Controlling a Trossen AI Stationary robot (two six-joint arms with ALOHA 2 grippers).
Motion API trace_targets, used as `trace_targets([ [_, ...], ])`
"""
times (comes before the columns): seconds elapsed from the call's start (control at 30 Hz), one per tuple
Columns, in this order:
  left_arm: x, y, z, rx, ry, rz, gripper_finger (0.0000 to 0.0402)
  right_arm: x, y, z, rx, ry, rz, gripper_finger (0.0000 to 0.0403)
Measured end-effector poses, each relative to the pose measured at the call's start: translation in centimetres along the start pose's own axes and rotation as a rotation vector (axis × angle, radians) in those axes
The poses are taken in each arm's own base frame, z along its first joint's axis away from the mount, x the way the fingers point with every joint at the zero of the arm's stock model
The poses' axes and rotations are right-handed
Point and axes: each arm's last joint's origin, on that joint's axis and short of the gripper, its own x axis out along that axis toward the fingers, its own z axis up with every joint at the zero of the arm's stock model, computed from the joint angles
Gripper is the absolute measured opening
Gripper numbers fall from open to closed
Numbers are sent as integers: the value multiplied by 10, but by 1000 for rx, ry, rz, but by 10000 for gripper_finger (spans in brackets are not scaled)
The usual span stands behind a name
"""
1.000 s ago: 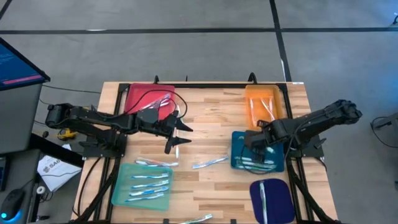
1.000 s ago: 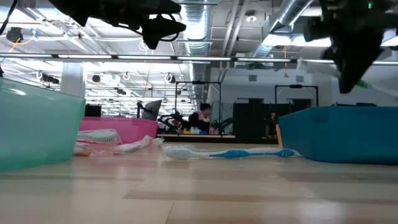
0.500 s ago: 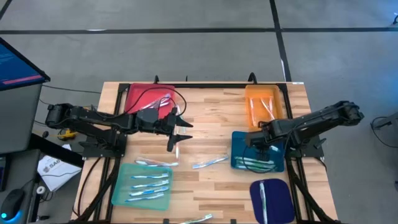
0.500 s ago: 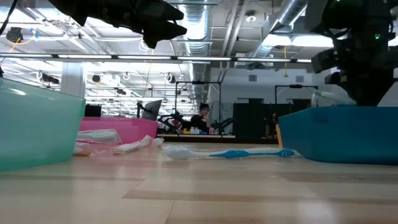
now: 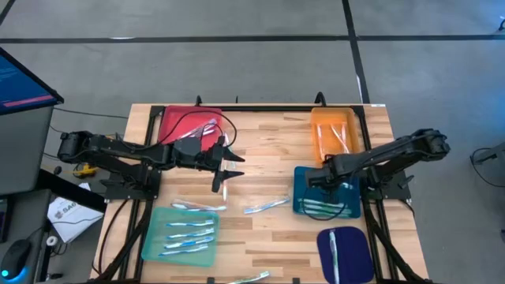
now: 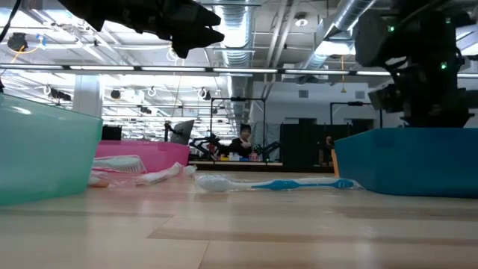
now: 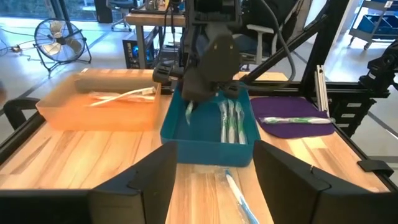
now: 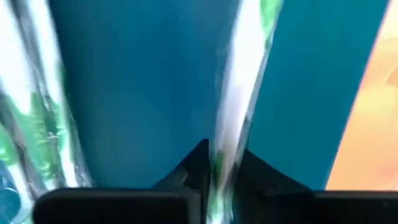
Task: Pick & Place Toothbrushes
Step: Put the green toothbrush into the blue bin
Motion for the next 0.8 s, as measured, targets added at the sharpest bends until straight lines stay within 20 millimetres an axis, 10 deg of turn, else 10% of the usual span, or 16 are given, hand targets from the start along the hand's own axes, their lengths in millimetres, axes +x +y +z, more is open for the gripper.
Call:
trace_targets([
  [0.3,0,0,0,-2,2,-1,187,-4,4,1,-15,-7,-82,100],
  [0.8,0,0,0,-2,3,-1,179,-82,7,29,51,-336,-347,283],
])
